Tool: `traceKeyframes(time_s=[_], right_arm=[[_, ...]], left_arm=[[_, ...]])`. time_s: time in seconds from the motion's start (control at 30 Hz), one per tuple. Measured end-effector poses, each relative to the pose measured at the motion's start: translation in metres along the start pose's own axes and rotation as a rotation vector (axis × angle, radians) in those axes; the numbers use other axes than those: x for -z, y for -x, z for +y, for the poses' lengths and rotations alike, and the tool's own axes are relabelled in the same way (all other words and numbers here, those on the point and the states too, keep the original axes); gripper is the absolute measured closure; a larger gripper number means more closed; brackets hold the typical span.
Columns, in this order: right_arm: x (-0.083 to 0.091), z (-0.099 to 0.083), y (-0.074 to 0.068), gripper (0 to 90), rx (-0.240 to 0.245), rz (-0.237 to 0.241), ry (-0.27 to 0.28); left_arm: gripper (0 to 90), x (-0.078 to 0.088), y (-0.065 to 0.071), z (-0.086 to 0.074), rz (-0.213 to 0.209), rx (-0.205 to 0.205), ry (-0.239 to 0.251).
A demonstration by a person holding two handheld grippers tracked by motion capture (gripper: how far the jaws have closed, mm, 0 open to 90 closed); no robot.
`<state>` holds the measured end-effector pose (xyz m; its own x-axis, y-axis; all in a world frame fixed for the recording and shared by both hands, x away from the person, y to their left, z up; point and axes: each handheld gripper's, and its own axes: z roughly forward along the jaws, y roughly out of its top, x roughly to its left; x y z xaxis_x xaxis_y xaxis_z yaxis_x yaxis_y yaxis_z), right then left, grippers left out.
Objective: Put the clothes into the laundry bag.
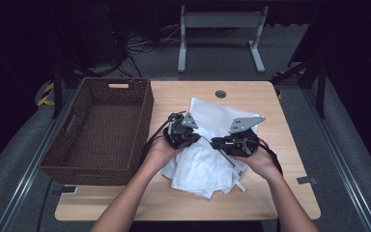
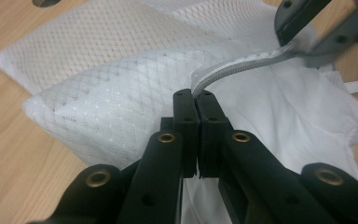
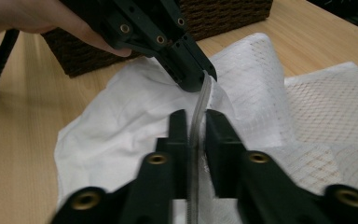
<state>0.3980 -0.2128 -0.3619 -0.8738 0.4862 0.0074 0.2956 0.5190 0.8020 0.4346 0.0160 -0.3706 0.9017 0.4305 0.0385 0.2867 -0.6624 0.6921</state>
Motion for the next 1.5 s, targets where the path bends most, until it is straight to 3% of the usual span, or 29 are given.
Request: traceKeyframes(time_s=[0.13,0.23,0.33,0.43,0.5,0.6,0.7,0.73,0.77,0.83,0.87,0.9,0.93,0.97,1.13,1.27,1.5], right_arm=[[0.009,0.000,-0.012,61.6,0.003,-0.003,0.004],[0.008,-0.006,-0.028,50.2,-0.001,0.044,-0.033],[-0.005,-0.026,-0.047,41.1,0.030,0.043,-0.126],[-0.021,-0.051,-0.060,32.5,0.014,0.033,-0.173],[-0.031,-0.058,-0.067,26.4,0.014,0.012,-0.186],[-0.050,-0.062,-0.080,20.3,0.063,-0.034,-0.236],[-0.063,-0.066,-0.083,24.6,0.091,-0.053,-0.273],[-0.067,-0.068,-0.083,31.4,0.099,-0.061,-0.290],[-0.066,-0.070,-0.080,44.4,0.048,-0.025,-0.260],[-0.064,-0.072,-0.080,59.9,0.050,-0.020,-0.245],[-0.064,-0.072,-0.080,59.9,0.050,-0.020,-0.245],[-0.063,-0.072,-0.080,66.3,0.047,-0.027,-0.239],[-0.062,-0.074,-0.079,79.2,0.046,-0.039,-0.231],[-0.062,-0.074,-0.078,82.4,0.050,-0.046,-0.226],[-0.059,-0.074,-0.077,86.2,0.069,-0.056,-0.241],[-0.044,-0.074,-0.063,86.5,0.025,-0.093,-0.222],[-0.012,-0.075,-0.023,86.3,-0.042,-0.199,-0.198]], left_arm=[[88.8,0.002,-0.003,-0.002,-0.010,0.033,0.006],[88.9,0.002,-0.003,-0.004,-0.014,0.057,0.019],[88.9,0.002,-0.003,-0.007,-0.021,0.067,0.023],[88.9,0.001,-0.003,-0.009,-0.019,0.074,0.020],[88.9,0.001,-0.003,-0.010,-0.022,0.080,0.021],[88.9,0.001,-0.003,-0.010,-0.021,0.082,0.015],[89.0,-0.001,-0.002,-0.012,-0.028,0.085,0.010],[88.9,-0.002,-0.002,-0.012,-0.025,0.084,0.008],[89.0,-0.002,-0.002,-0.014,-0.029,0.085,0.003],[89.0,-0.002,-0.002,-0.015,-0.032,0.094,0.009],[89.1,-0.002,-0.002,-0.015,-0.032,0.094,0.009],[89.1,-0.003,-0.002,-0.015,-0.035,0.099,0.011],[89.1,-0.002,-0.002,-0.015,-0.033,0.094,0.003],[89.1,-0.002,-0.001,-0.015,-0.035,0.094,0.000],[89.2,-0.002,0.000,-0.016,-0.036,0.099,0.001],[89.1,0.003,0.002,-0.017,-0.042,0.116,-0.003],[89.1,0.005,0.011,-0.016,-0.107,0.131,-0.010]])
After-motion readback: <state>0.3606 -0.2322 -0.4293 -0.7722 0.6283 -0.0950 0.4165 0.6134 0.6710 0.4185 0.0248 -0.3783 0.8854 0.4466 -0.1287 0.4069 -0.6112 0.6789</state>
